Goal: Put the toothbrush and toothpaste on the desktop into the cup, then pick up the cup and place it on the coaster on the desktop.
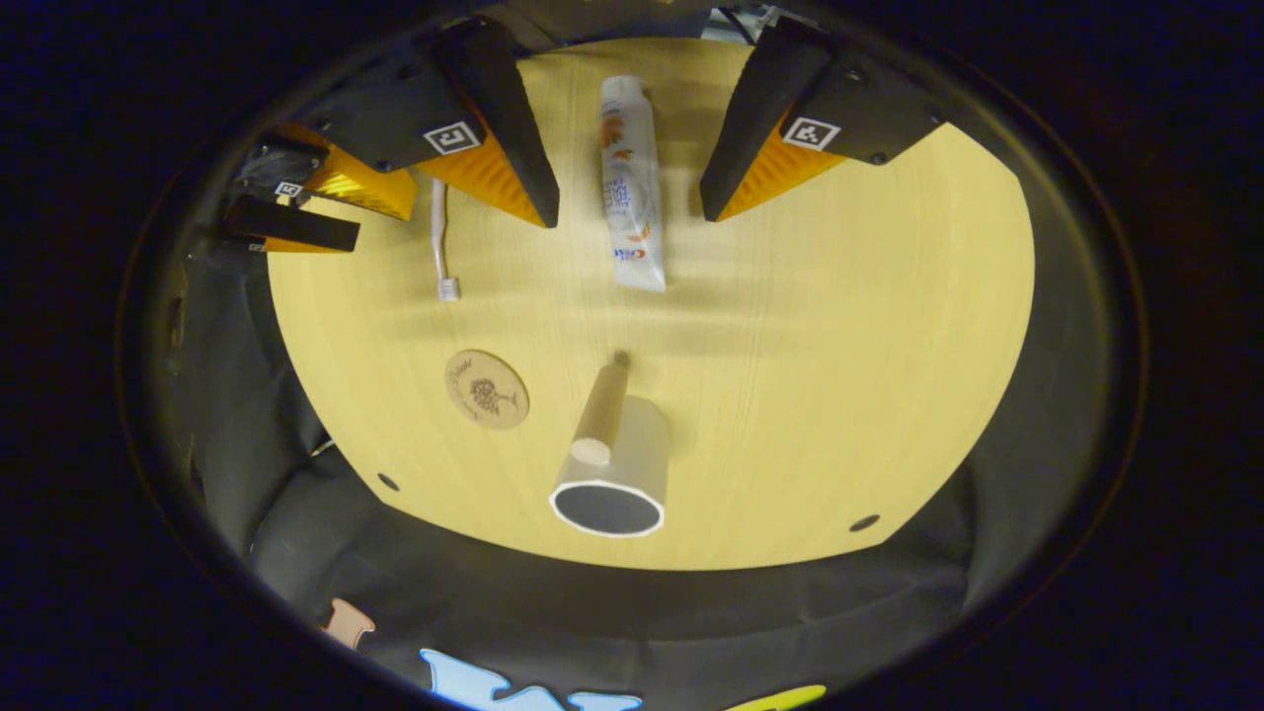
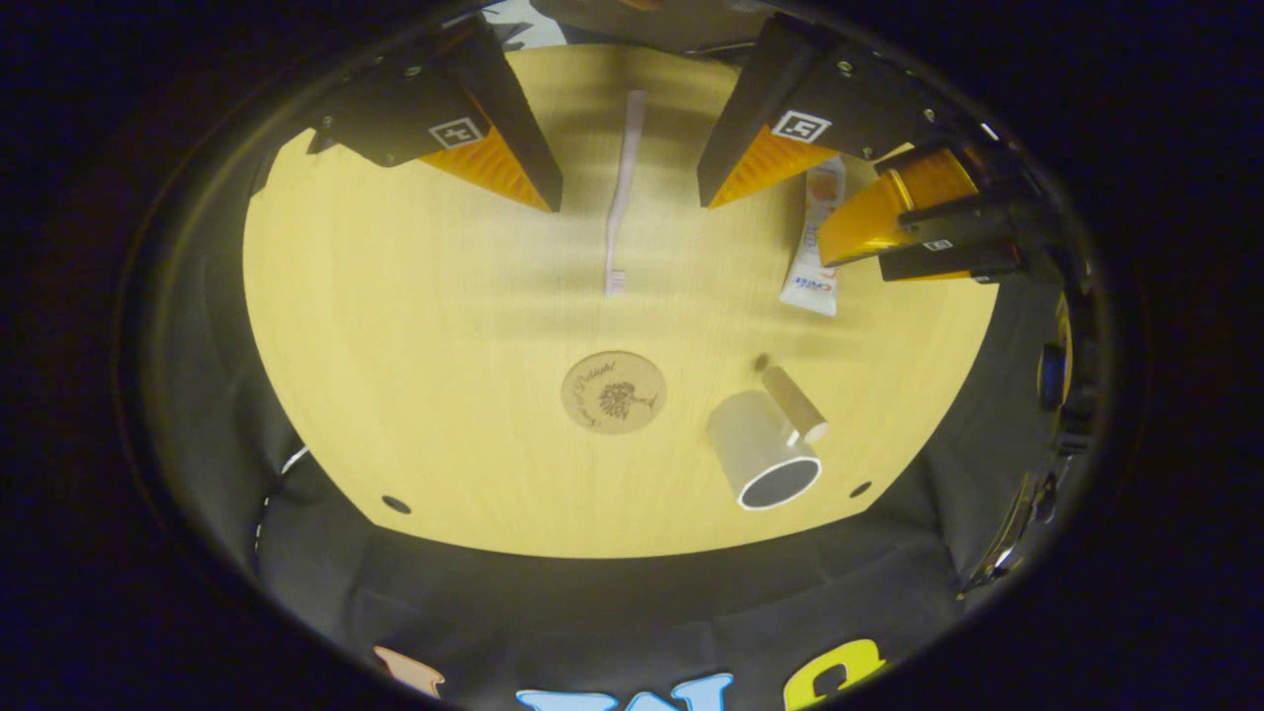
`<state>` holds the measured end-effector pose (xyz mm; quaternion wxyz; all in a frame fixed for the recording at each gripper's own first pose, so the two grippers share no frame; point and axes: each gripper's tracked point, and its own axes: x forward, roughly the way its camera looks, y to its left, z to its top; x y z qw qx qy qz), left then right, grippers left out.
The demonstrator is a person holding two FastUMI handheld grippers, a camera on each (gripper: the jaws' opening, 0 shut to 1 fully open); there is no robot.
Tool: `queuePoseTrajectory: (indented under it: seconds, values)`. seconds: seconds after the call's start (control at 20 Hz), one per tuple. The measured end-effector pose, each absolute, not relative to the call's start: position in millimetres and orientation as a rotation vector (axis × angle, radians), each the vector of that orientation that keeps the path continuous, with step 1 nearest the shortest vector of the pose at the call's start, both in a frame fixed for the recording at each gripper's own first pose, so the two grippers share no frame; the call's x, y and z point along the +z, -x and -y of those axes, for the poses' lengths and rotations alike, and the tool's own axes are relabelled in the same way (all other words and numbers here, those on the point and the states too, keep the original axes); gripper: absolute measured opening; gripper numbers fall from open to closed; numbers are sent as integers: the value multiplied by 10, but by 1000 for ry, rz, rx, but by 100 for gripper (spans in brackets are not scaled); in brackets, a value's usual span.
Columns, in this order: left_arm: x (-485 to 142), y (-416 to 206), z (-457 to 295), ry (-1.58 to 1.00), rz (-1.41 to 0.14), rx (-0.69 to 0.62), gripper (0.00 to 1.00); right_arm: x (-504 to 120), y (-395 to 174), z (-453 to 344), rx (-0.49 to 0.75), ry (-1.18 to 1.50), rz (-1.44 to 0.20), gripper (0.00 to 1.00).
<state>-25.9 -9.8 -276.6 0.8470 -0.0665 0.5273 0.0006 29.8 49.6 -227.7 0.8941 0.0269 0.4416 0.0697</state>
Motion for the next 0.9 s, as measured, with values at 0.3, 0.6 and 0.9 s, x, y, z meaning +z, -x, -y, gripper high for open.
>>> queuePoseTrajectory:
  seconds: [0.3,0.6,0.9]
  values:
    - [-3097,308,80,146,-1249,-6,96,-2565,-381,-535,114,-52,-1033,90]
    - [-3251,324,115,182,-1310,-3,79,-2686,-467,-570,103,-53,-1081,87]
    - [-3282,310,64,138,-1313,8,70,-2804,-436,-557,91,-7,-1113,69]
